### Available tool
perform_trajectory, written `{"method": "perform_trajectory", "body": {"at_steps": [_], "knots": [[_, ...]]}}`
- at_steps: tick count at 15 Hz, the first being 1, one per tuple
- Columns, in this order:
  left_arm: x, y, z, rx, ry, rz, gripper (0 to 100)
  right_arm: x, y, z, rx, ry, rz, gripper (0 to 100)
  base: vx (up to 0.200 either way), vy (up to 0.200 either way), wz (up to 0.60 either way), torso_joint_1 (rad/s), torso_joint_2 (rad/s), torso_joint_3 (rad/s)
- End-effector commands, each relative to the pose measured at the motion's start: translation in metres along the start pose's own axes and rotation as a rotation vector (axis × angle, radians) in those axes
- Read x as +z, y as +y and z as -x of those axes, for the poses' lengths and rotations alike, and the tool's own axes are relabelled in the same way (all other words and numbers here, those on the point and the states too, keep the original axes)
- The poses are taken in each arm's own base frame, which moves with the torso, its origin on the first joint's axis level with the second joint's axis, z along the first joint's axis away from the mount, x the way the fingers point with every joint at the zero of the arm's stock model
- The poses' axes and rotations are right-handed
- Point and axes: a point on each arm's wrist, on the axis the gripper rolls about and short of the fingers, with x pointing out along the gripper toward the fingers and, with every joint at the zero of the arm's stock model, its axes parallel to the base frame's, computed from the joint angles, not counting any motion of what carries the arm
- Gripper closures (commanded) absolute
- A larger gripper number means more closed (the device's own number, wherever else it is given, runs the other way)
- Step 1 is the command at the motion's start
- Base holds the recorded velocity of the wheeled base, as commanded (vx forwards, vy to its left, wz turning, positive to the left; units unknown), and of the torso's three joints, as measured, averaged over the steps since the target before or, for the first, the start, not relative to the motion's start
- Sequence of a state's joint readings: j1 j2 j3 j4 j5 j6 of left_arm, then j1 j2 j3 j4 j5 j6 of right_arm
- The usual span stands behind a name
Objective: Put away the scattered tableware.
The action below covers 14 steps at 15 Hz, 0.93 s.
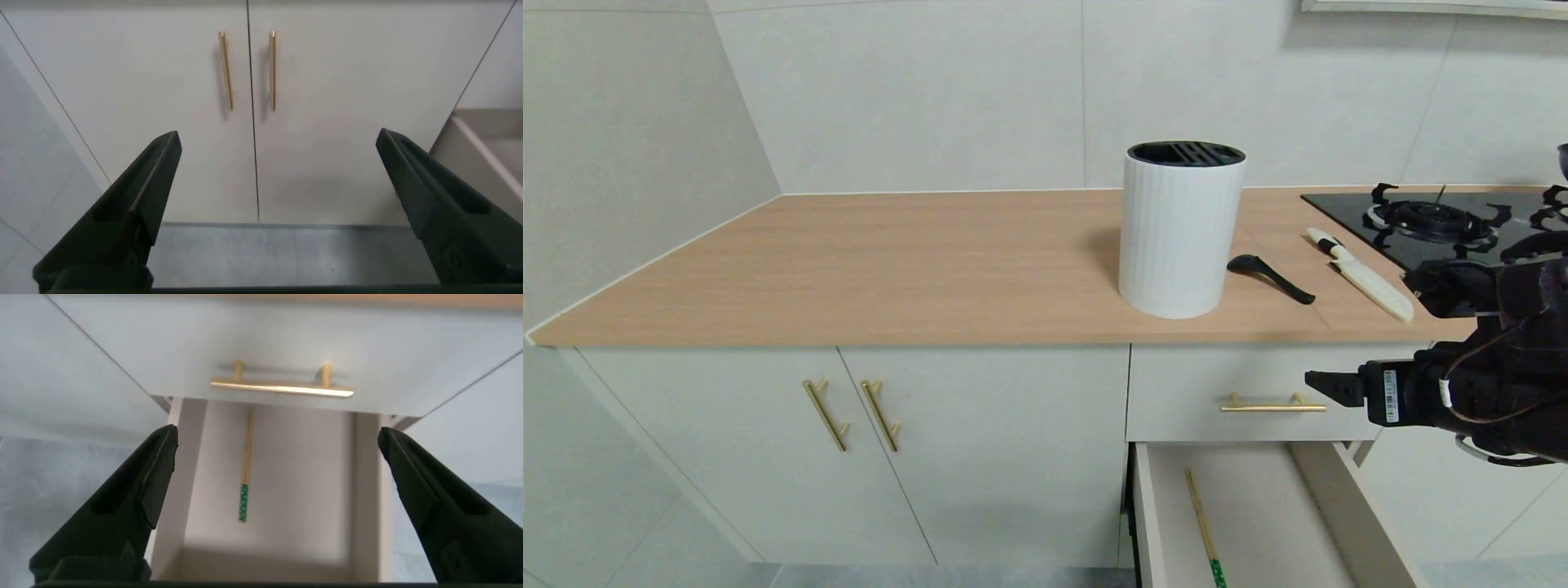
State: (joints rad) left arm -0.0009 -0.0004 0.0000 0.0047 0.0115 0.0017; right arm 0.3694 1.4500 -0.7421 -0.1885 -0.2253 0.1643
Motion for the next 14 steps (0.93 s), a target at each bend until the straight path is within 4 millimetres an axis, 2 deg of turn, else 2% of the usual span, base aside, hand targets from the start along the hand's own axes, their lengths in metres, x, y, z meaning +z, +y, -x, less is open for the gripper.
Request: {"method": "perform_trajectory", "body": {"at_steps": [1,7,9,10,13,14], "knots": [[0.0,0.0,0.0,0.002,0.0,0.0,0,-0.002,0.0,-0.002,-0.001,0.009,0.004,0,0.0,0.0,0.0,0.203,-0.49,-0.29],[0.0,0.0,0.0,0.002,0.0,0.0,0,-0.002,0.0,-0.003,0.0,0.011,0.009,0,0.0,0.0,0.0,0.214,-0.5,-0.281],[0.0,0.0,0.0,0.002,0.0,0.0,0,-0.001,-0.001,-0.004,-0.003,0.008,0.021,0,0.0,0.0,0.0,0.112,-0.22,-0.124],[0.0,0.0,0.0,0.002,0.0,0.0,0,0.001,-0.006,-0.008,-0.026,0.005,0.023,0,0.0,0.0,0.0,0.041,-0.1,-0.051],[0.0,0.0,0.0,0.002,0.0,0.0,0,0.025,-0.022,-0.055,-0.082,-0.088,0.031,0,0.0,0.0,0.0,0.007,-0.02,-0.011],[0.0,0.0,0.0,0.0,0.0,0.0,0,0.027,-0.023,-0.06,-0.084,-0.095,0.03,0,0.0,0.0,0.0,0.0,0.0,0.0]]}}
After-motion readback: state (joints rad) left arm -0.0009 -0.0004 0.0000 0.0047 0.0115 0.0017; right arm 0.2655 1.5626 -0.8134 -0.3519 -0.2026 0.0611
